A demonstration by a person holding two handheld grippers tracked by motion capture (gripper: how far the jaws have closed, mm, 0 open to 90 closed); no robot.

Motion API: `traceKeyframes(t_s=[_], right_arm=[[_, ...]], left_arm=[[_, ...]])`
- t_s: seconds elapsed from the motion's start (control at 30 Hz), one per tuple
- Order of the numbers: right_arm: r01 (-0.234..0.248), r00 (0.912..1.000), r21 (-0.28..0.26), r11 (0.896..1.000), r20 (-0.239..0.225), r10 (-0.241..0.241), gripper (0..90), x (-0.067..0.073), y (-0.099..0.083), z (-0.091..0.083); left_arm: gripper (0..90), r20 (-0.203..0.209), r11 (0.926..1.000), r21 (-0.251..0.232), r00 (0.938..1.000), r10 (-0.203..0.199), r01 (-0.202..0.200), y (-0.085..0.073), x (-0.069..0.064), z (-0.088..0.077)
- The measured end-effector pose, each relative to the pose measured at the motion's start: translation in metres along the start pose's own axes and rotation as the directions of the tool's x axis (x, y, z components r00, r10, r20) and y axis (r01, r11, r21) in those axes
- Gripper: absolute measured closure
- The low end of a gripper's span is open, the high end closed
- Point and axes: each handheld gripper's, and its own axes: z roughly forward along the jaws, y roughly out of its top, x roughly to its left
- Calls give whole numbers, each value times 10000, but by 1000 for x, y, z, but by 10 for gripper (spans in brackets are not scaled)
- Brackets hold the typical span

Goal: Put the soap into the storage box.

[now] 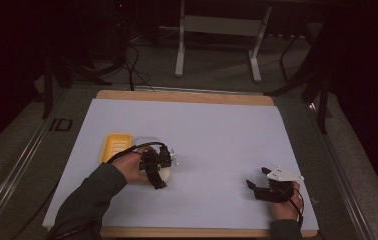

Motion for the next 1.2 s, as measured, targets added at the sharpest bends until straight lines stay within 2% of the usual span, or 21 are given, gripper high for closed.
traceKeyframes(t_s=[0.87,1.13,1.17,1.2], right_arm=[[-10,10000,-36,10000,3,10,225,0,0,0],[8,10000,-37,10000,6,-8,225,0,0,0],[7,10000,-34,10000,8,-7,225,0,0,0],[14,10000,-35,10000,13,-14,225,0,0,0]], left_arm=[[255,-484,9986,-193,9976,-498,489,-12,12,-20],[255,-696,9970,-107,9946,-769,764,-16,17,-22],[255,-696,9952,-164,9928,-975,966,-18,19,-22],[255,-691,9949,-137,9925,-1008,1001,-18,20,-23]])
